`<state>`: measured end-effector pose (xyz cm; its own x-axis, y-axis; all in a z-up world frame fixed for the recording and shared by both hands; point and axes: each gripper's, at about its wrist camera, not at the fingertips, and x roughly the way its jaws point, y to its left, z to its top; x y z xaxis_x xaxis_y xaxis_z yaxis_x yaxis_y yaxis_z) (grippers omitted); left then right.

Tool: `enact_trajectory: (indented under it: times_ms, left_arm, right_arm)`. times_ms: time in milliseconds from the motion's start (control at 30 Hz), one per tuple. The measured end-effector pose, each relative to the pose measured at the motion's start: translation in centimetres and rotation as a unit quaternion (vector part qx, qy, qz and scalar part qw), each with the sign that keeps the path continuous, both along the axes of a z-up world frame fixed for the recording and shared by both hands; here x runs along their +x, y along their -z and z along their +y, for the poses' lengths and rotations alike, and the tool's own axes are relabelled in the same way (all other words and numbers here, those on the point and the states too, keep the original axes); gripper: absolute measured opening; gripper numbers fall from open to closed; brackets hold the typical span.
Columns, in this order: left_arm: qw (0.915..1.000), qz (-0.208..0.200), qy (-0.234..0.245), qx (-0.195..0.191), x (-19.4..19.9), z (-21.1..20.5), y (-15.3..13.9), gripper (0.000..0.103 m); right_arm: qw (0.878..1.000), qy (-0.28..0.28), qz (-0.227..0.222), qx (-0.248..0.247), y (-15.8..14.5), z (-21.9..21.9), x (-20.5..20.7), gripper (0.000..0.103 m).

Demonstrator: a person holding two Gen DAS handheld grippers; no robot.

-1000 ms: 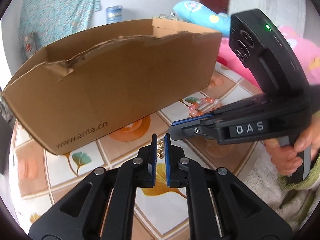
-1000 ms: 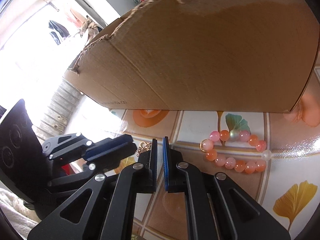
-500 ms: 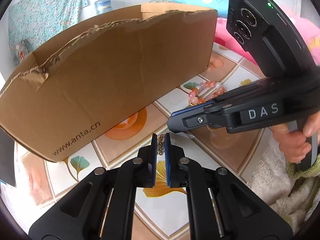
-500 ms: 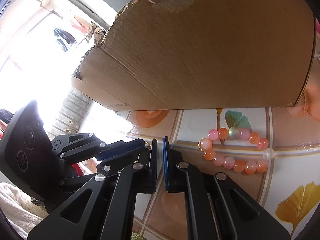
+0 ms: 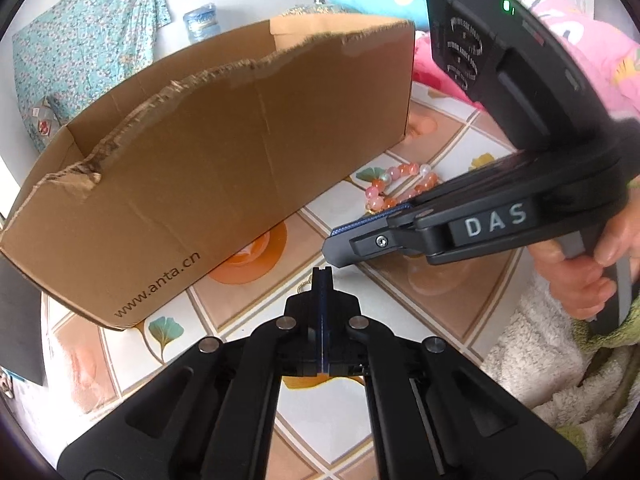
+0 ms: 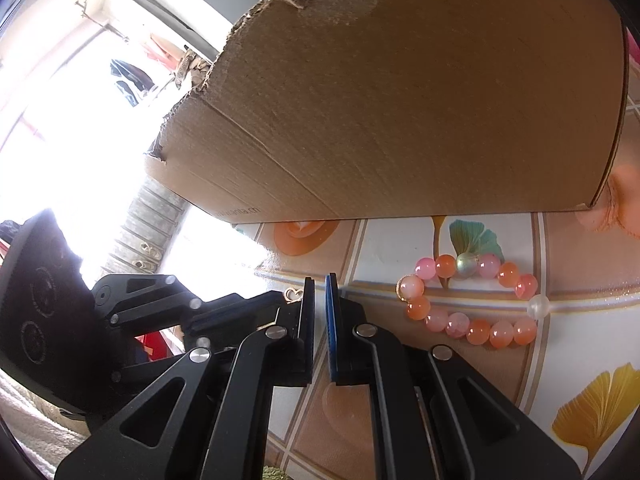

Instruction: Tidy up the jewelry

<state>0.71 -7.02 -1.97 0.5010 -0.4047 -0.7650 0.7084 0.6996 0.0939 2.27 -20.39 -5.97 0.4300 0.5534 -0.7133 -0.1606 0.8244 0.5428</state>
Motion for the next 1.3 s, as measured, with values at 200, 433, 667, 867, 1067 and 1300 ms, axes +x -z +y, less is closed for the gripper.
enact_trajectory:
  times_ms: [200, 433, 667, 867, 1067, 1300]
  left_arm:
    - [0.9992, -0.004, -0.018, -0.036, 0.0, 1.3, -2.0, 0.0]
    - [0.9974, -0.014, -0.051, -0.049, 0.4, 2.9, -2.9, 0.0]
    - [0.9963, -0.005, -0.071, -0.049, 1.0, 3.9, -2.3, 0.0]
    - [0.9955, -0.008, -0.08, -0.051, 1.3, 4.2, -2.2, 0.0]
    - [0.9949, -0.005, -0.083, -0.057, 1.4, 4.6, -1.8, 0.0]
    - [0.9946, -0.002, -0.082, -0.063, 1.6, 5.1, -1.7, 0.0]
  right_arm:
    - [1.0, 0.001, -0.001, -0.001, 0.0, 0.0, -0.1, 0.006]
    - [0.997, -0.021, -0.052, -0.052, -1.7, 1.9, -1.5, 0.034]
    - [0.97, -0.111, -0.117, -0.184, -2.5, 5.9, -2.3, 0.034]
    - [0.943, -0.206, -0.13, -0.225, -2.3, 7.3, -1.8, 0.033]
    - [0.927, -0.261, -0.129, -0.238, -1.9, 8.1, -1.5, 0.03]
    - [0.922, -0.279, -0.122, -0.237, -2.0, 8.3, -0.6, 0.022]
